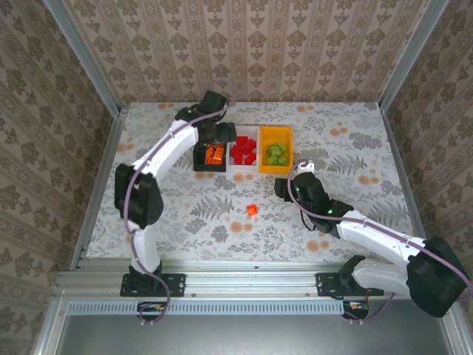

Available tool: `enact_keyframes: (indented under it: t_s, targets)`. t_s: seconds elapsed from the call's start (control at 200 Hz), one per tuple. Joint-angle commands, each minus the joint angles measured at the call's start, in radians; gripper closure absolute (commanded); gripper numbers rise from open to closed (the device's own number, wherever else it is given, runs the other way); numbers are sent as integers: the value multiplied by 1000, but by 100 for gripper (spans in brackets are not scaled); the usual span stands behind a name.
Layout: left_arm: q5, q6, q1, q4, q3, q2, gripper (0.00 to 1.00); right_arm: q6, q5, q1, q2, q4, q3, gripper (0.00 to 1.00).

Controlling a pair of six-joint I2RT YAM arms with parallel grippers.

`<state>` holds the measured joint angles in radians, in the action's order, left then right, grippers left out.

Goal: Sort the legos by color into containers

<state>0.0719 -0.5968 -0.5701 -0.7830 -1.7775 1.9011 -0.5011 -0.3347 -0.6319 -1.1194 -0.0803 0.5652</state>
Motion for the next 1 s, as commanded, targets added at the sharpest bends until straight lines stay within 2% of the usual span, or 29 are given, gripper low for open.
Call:
enact_keyframes:
  t_s: [0.0,0.15,0.395,0.58,0.765,0.995]
  targets:
    - [-34,-75,-107,89,169,-80,14,-9,-45,1,1,-18,-14,36]
    - [-74,-252,-256,197,381,-108,13,-40,-143,1,42,-3,-40,35]
    - [-44,-439,-431,143,395,-8,9,-68,-251,6,163,-15,-106,32]
    - [5,-513,-463,166,427,32,13,-68,-241,8,173,-25,-113,31]
    - [26,-513,-469,146,426,61,23,-67,-224,8,168,-35,-113,31]
    - [31,-506,-469,140,431,78,28,-67,-209,7,161,-53,-117,32]
